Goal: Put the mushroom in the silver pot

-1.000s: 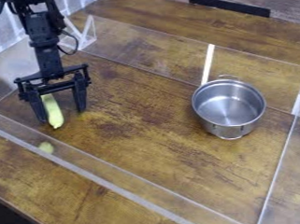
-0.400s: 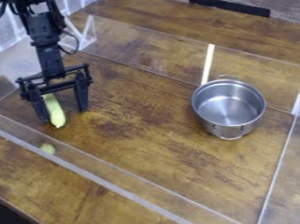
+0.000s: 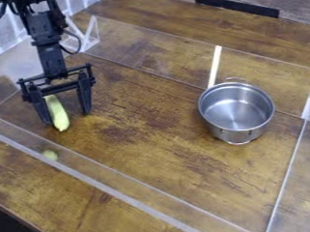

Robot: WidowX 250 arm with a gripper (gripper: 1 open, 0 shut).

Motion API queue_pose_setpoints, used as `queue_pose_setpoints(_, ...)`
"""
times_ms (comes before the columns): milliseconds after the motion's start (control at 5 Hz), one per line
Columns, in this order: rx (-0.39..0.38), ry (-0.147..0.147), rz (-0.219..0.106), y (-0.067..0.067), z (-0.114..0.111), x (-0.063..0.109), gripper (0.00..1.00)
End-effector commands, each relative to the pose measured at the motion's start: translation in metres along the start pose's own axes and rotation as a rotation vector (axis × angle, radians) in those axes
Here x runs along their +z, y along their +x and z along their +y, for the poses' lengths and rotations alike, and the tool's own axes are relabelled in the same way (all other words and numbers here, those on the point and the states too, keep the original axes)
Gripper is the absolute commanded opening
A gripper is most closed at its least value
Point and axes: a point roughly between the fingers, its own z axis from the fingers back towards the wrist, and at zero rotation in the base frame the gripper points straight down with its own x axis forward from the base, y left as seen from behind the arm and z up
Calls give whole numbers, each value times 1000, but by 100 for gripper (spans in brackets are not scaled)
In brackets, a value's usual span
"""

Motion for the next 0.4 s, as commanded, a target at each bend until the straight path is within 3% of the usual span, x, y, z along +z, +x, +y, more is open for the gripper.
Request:
queue_pose_setpoints(0, 7, -33, -32, 3, 2, 19, 100)
queue_pose_setpoints(200, 8, -34, -29, 4, 0, 20, 0)
